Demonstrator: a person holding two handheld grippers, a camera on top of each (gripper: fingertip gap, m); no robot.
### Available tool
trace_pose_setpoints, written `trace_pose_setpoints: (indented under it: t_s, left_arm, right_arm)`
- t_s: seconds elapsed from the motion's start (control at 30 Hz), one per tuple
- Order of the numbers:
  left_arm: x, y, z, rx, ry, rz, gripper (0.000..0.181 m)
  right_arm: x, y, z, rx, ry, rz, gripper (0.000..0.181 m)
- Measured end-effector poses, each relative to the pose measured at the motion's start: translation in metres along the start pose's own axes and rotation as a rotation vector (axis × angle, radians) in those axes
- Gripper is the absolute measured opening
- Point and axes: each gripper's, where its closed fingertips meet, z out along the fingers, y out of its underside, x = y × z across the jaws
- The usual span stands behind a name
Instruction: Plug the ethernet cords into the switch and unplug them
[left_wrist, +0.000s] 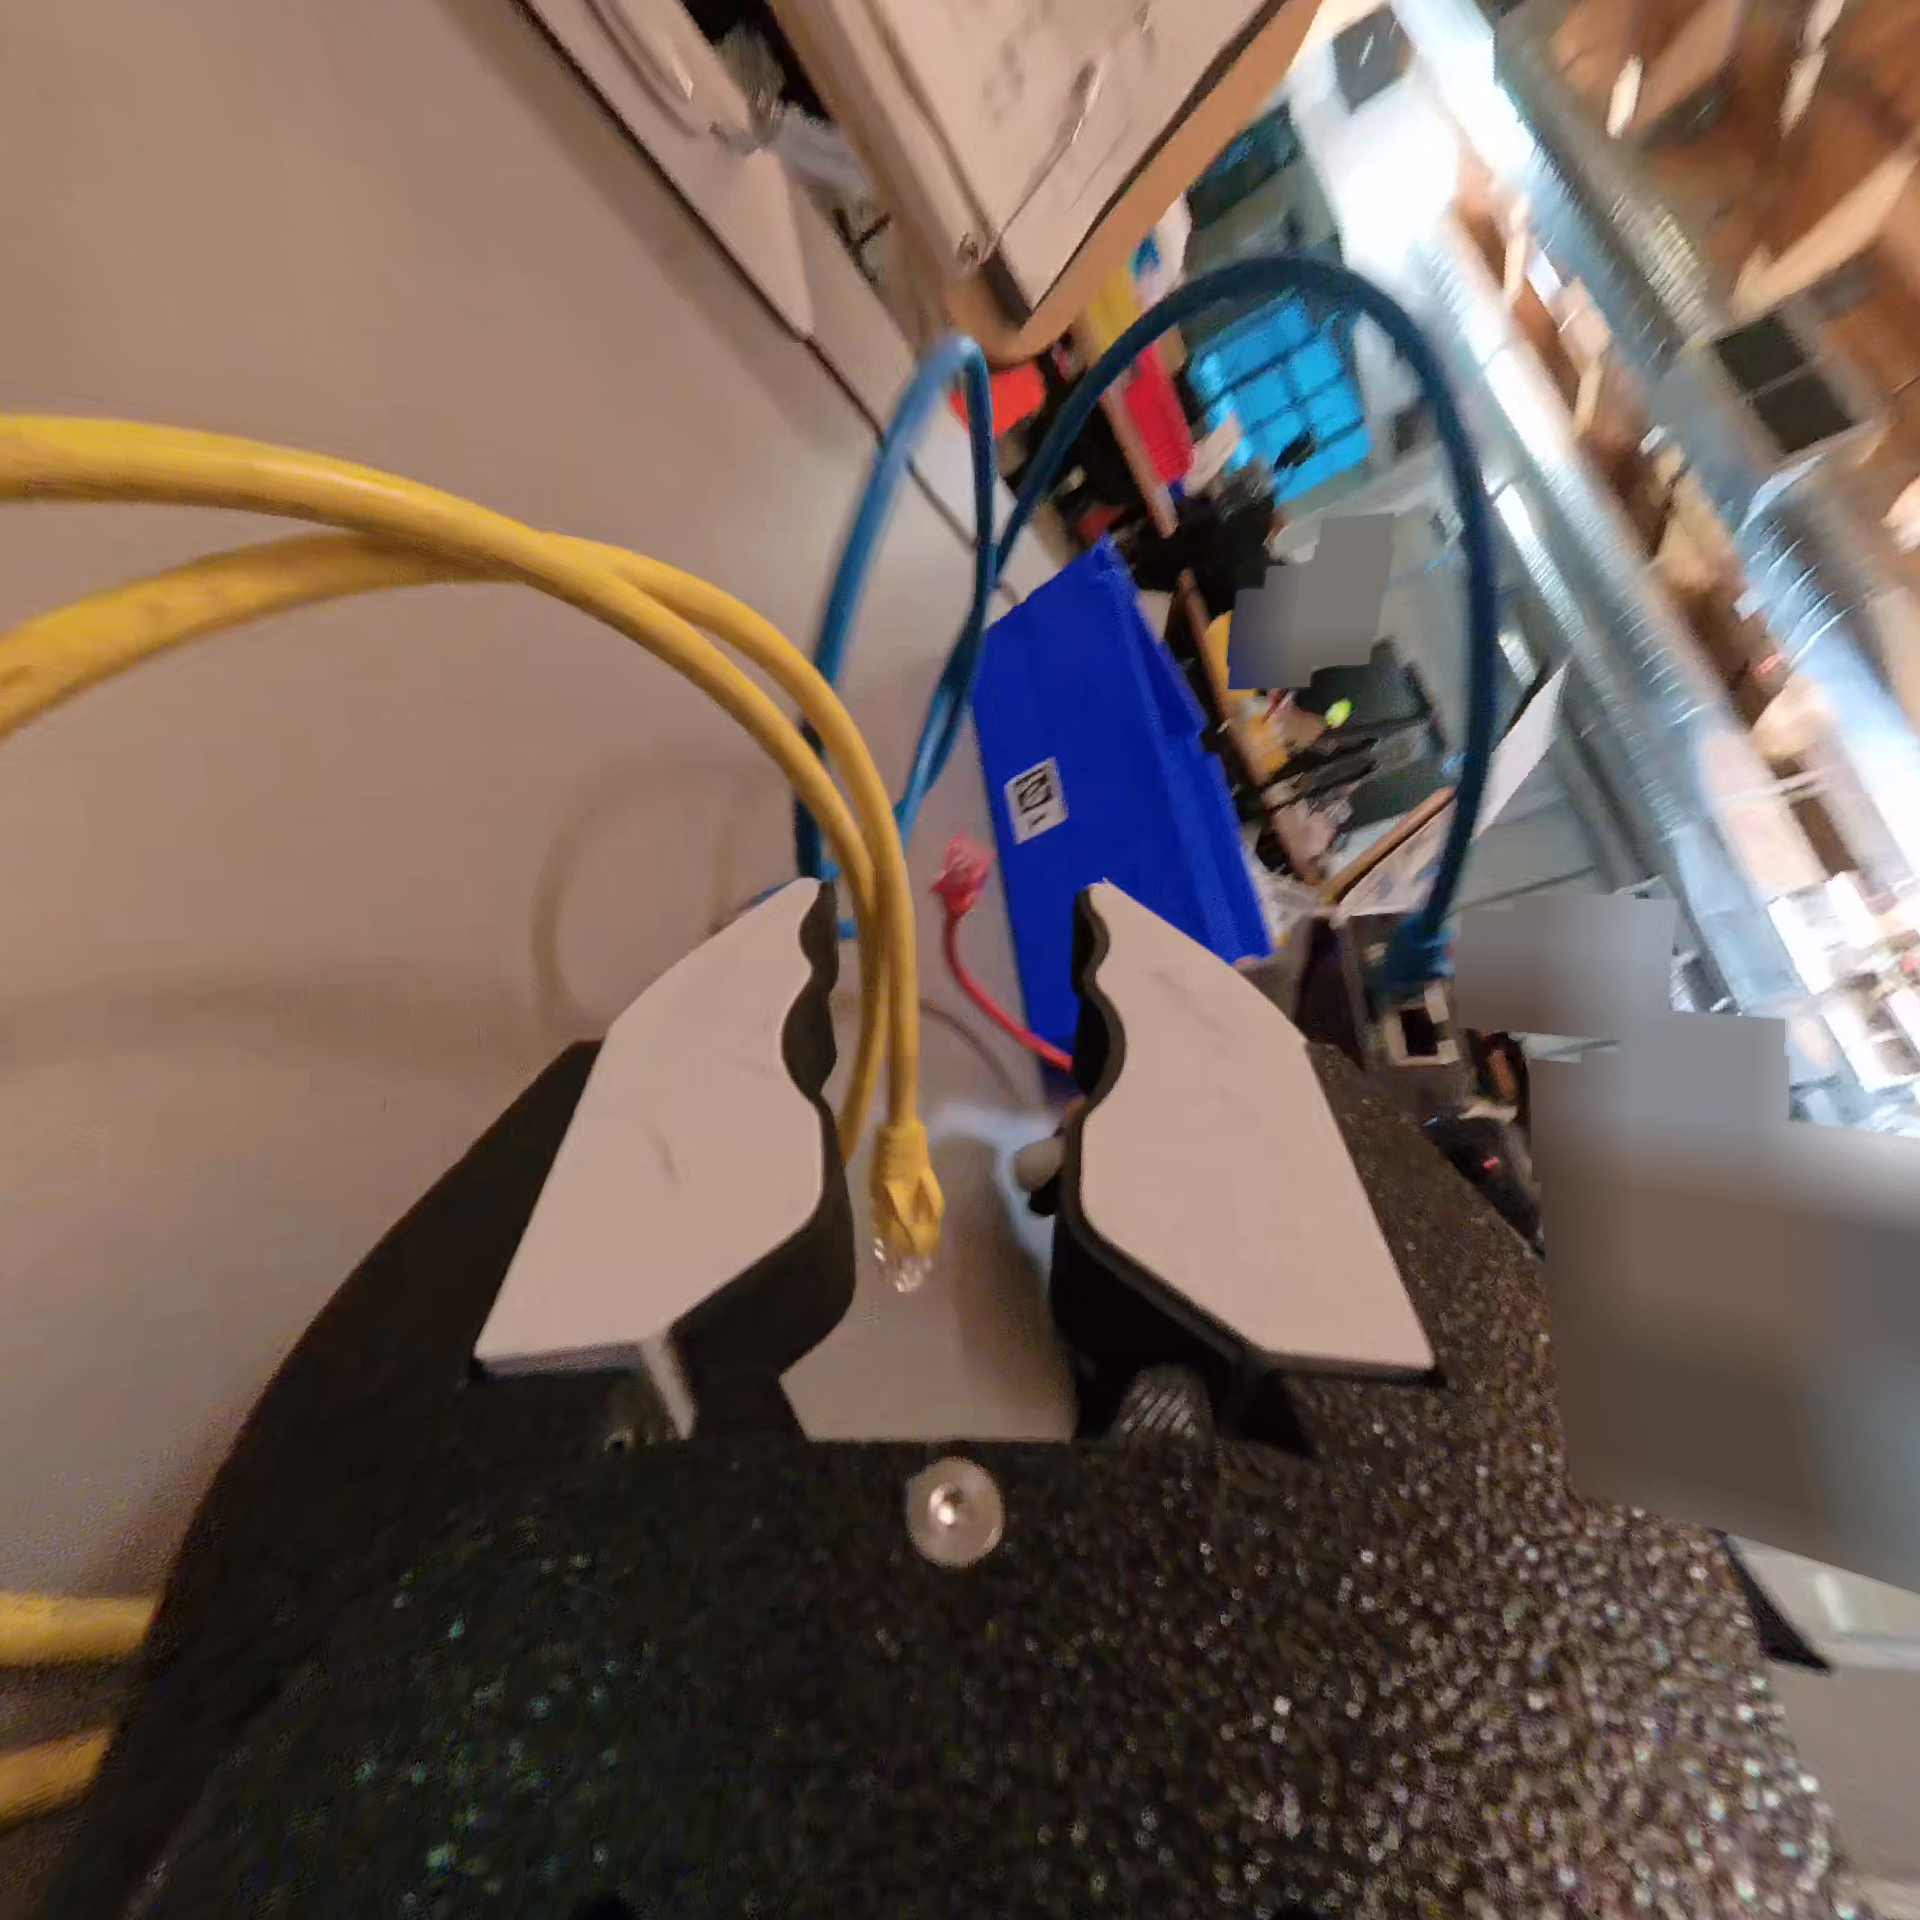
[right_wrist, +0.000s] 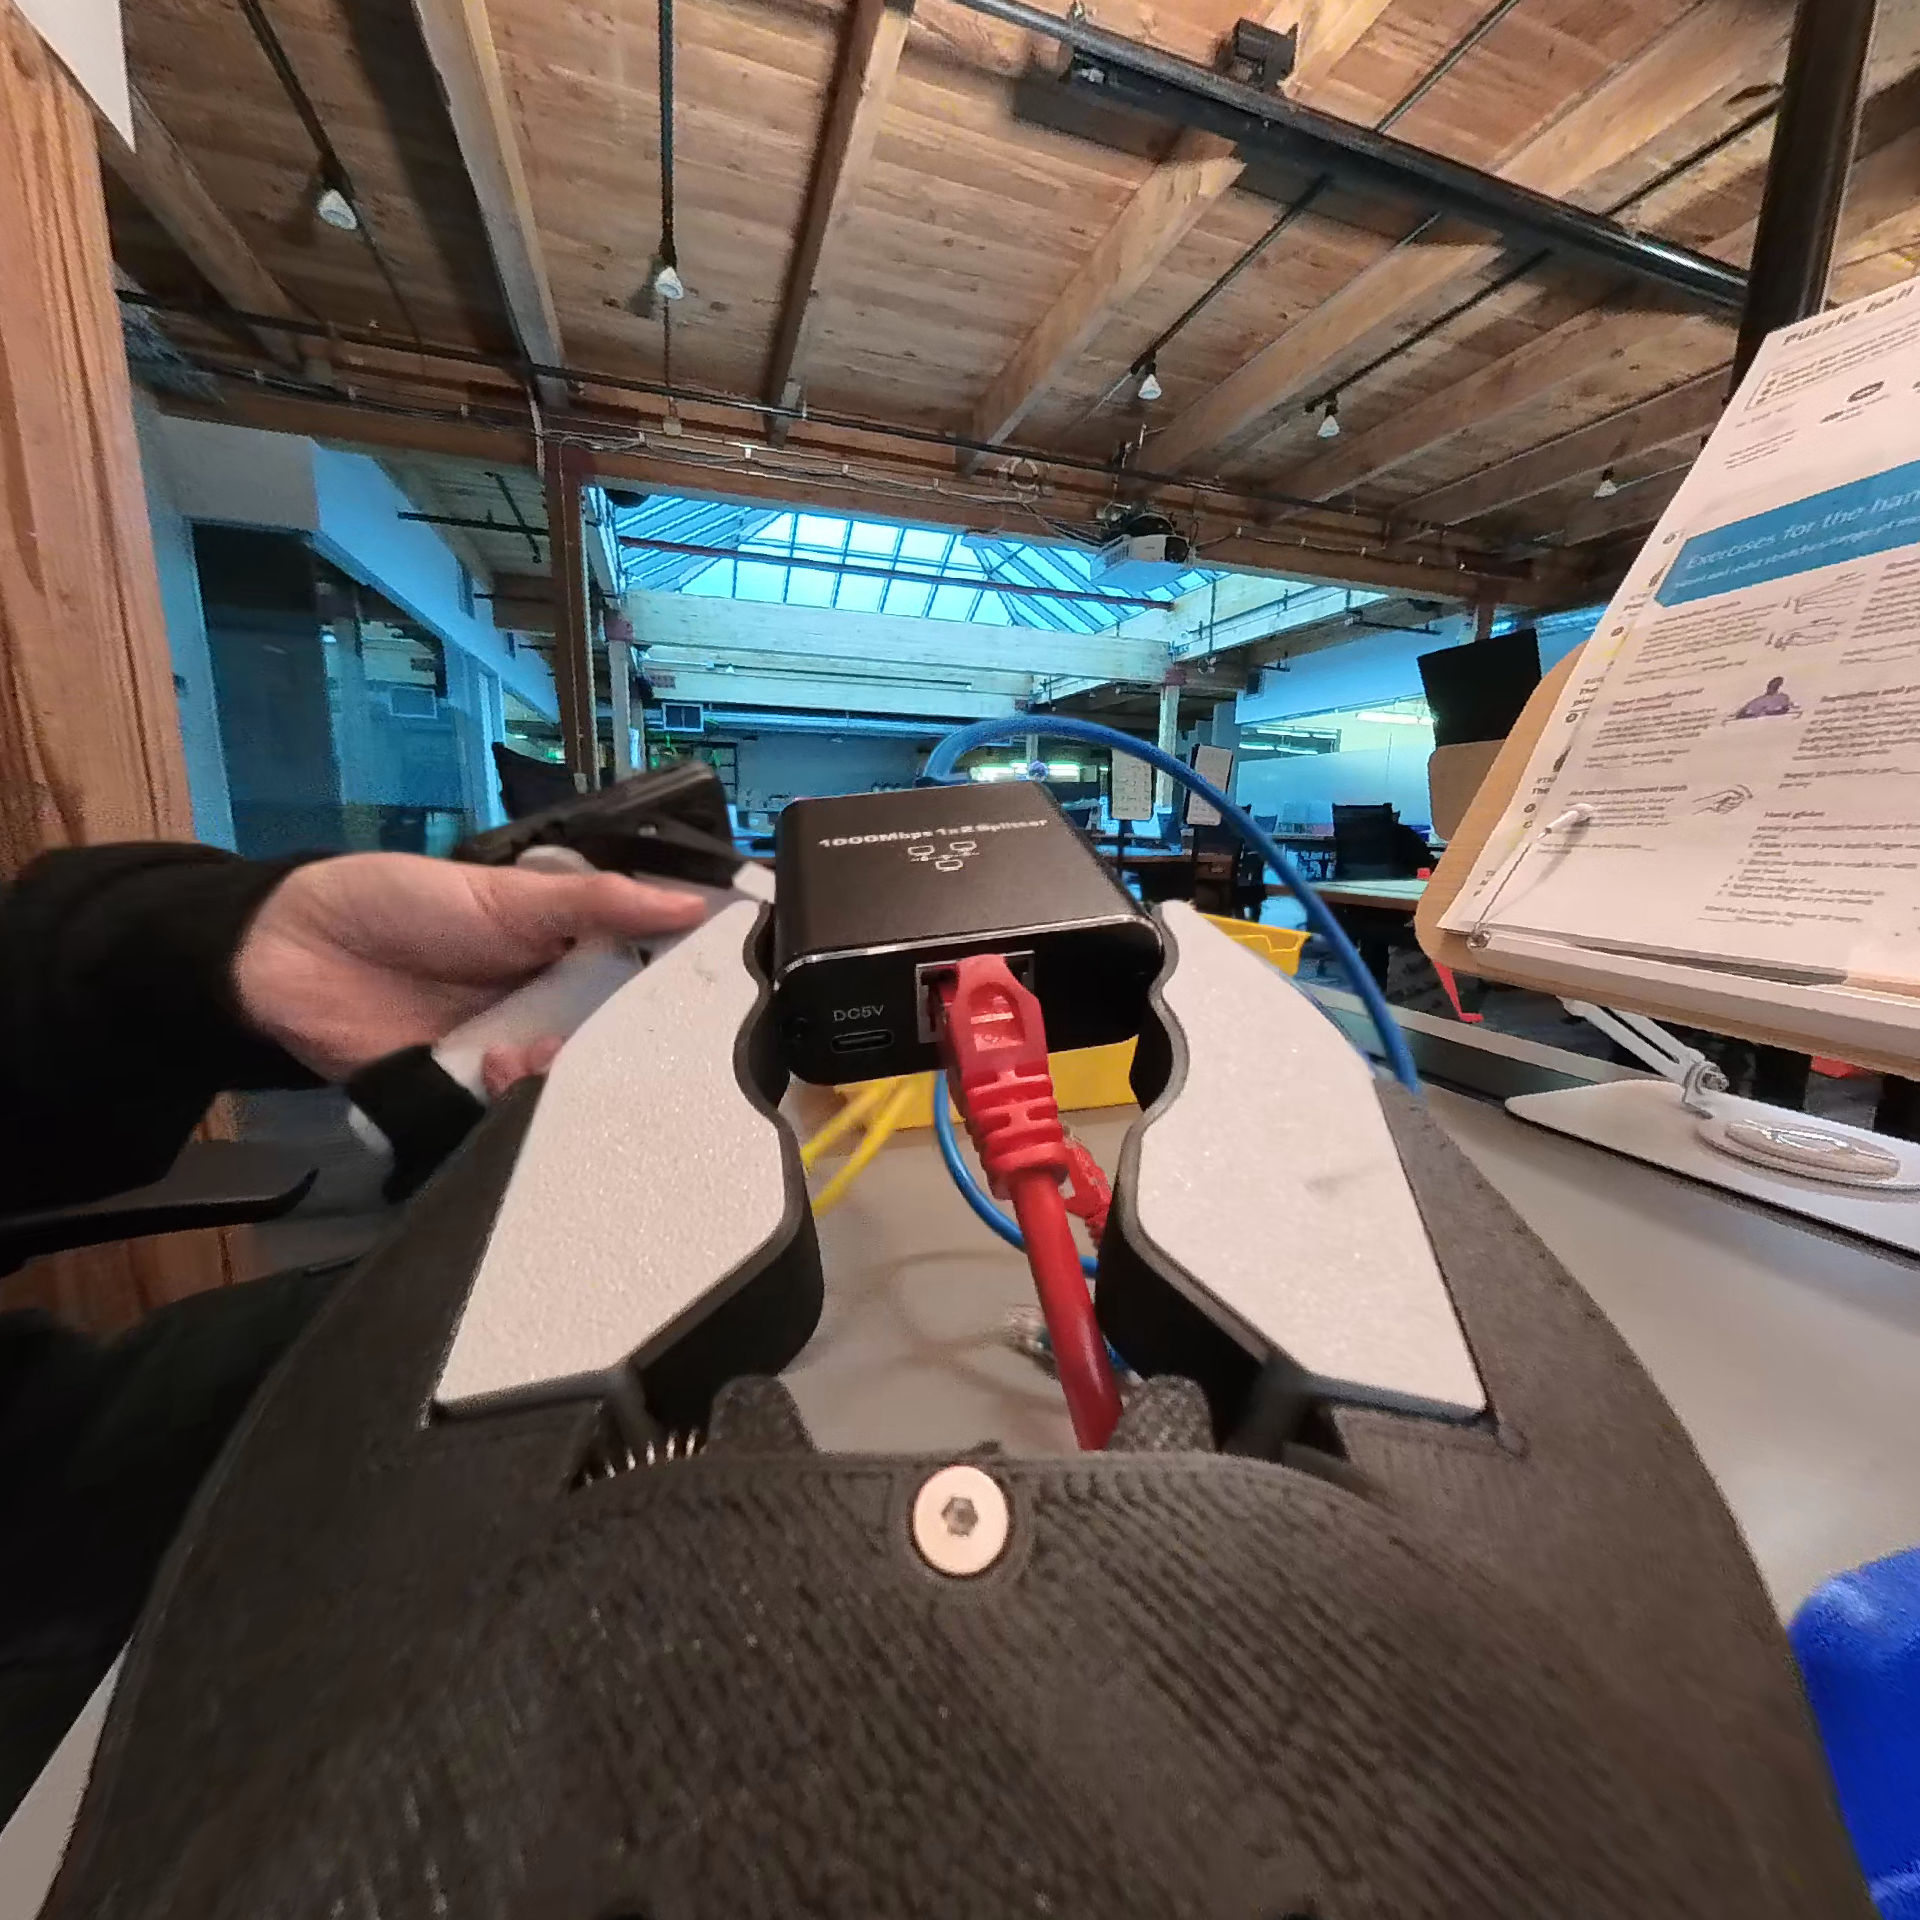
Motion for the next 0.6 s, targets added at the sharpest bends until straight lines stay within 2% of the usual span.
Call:
trace_pose_setpoints:
  t_s: [0.13,0.2,0.27,0.33,0.37,0.4,0.5,0.53,0.6]
  left_arm:
    - [-0.016,0.012,0.007,-0.085,-0.045,0.060,0.048]
    - [-0.010,0.023,0.006,-0.180,-0.006,0.123,0.055]
    - [0.006,0.033,0.003,-0.280,0.098,0.284,0.052]
    - [0.014,0.039,-0.003,-0.382,0.197,0.592,0.048]
    - [0.015,0.042,-0.005,-0.438,0.257,0.798,0.040]
    - [0.011,0.043,-0.007,-0.490,0.291,1.012,0.041]
    - [-0.026,0.052,-0.008,-0.696,0.326,1.624,0.046]
    - [-0.039,0.051,-0.004,-0.740,0.307,1.761,0.048]
    - [-0.049,0.052,0.008,-0.770,0.303,1.872,0.049]
  right_arm:
    - [0.002,0.001,0.000,-0.013,0.007,-0.012,0.065]
    - [0.003,0.000,0.000,-0.011,0.021,-0.023,0.065]
    - [0.006,-0.002,-0.002,-0.004,0.039,-0.029,0.066]
    - [0.009,-0.004,-0.004,0.007,0.049,-0.029,0.065]
    - [0.009,-0.004,-0.004,0.008,0.052,-0.030,0.065]
    - [0.009,-0.004,-0.004,0.007,0.052,-0.031,0.066]
    - [0.009,-0.001,-0.003,-0.008,0.049,-0.036,0.065]
    - [0.009,0.000,-0.002,-0.014,0.047,-0.038,0.065]
    - [0.007,0.001,-0.002,-0.025,0.038,-0.039,0.065]
